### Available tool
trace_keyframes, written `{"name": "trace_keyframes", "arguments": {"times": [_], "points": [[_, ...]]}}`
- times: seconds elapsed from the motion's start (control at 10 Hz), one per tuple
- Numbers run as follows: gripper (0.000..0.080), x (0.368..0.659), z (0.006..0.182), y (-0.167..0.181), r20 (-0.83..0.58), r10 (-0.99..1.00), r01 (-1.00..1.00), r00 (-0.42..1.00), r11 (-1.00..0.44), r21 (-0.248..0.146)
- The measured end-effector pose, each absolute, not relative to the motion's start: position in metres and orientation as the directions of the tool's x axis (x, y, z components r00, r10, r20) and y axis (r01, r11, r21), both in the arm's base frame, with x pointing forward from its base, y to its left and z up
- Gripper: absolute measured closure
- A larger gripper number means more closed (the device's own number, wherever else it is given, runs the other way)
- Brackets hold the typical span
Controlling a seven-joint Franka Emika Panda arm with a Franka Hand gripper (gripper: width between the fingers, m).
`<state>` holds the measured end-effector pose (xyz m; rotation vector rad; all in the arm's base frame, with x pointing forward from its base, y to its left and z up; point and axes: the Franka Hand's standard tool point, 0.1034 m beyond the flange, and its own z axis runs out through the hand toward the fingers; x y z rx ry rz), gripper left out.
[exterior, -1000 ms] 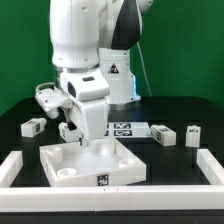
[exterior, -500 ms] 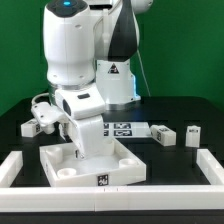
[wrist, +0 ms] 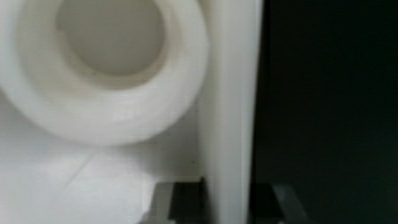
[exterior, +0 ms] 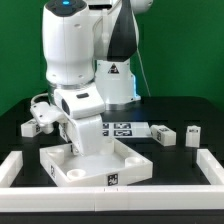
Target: Assemble square table
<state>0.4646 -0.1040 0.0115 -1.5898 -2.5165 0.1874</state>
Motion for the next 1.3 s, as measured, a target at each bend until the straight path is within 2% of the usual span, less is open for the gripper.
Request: {"name": "trace_keyframes", "arguments": {"times": [0.5, 0.7, 0.8, 0.9, 1.0, 1.1, 1.2, 1.3], "points": [[0.0722, 0.465, 0.011, -0.104, 0.067, 0.904, 0.884, -0.422, 0.427, -0.19], [0.0722, 0.471, 0.011, -0.077, 0.024, 0.975, 0.957, -0.223, 0.223, -0.185], [0.0722, 0.48, 0.014, -0.06, 0.012, 0.988, 0.965, -0.155, 0.154, -0.211], [0.0722, 0.488, 0.014, -0.046, 0.006, 0.996, 0.963, -0.094, 0.093, -0.253], [0.0716, 0.493, 0.015, -0.031, -0.001, 1.0, 0.963, -0.026, 0.024, -0.269], [0.0713, 0.494, 0.016, -0.017, -0.012, 1.0, 0.947, 0.012, -0.015, -0.321], [0.0713, 0.494, 0.017, -0.008, -0.008, 1.0, 0.938, 0.002, -0.005, -0.348], [0.0706, 0.494, 0.016, 0.002, -0.007, 1.0, 0.937, 0.003, -0.005, -0.35]]}}
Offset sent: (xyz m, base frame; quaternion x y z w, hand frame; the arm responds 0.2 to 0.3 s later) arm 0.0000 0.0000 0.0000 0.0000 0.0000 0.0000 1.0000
